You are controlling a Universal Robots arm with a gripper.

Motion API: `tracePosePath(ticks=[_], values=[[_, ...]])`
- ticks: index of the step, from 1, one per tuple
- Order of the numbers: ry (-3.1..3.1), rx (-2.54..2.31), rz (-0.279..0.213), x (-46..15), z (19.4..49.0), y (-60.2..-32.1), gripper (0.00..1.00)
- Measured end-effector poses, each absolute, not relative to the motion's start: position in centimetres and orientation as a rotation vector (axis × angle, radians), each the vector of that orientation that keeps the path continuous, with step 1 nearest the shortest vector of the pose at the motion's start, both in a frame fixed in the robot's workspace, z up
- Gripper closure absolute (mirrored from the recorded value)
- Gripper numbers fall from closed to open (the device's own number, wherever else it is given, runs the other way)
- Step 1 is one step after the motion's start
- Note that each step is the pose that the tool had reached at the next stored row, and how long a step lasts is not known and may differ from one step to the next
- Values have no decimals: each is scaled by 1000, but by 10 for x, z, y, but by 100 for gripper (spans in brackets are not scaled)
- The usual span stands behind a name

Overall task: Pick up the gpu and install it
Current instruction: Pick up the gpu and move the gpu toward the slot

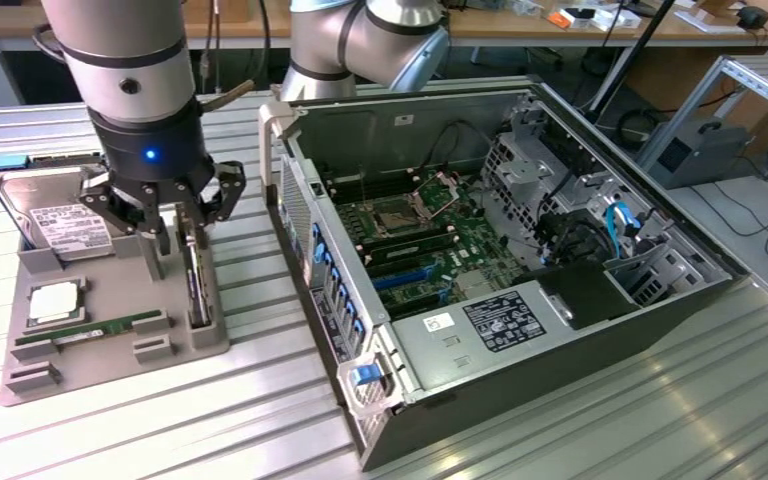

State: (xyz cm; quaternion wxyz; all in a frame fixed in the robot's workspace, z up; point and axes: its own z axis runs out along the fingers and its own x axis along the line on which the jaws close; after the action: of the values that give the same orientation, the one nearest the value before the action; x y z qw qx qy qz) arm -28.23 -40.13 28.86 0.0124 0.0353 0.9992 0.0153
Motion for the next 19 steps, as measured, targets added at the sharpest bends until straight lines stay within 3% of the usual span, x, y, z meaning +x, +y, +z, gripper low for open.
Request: tracePosePath(ticks=[9, 19], values=[[3115, 90, 43, -278, 262, -398, 58], [3116, 84, 42, -278, 250, -388, 58]])
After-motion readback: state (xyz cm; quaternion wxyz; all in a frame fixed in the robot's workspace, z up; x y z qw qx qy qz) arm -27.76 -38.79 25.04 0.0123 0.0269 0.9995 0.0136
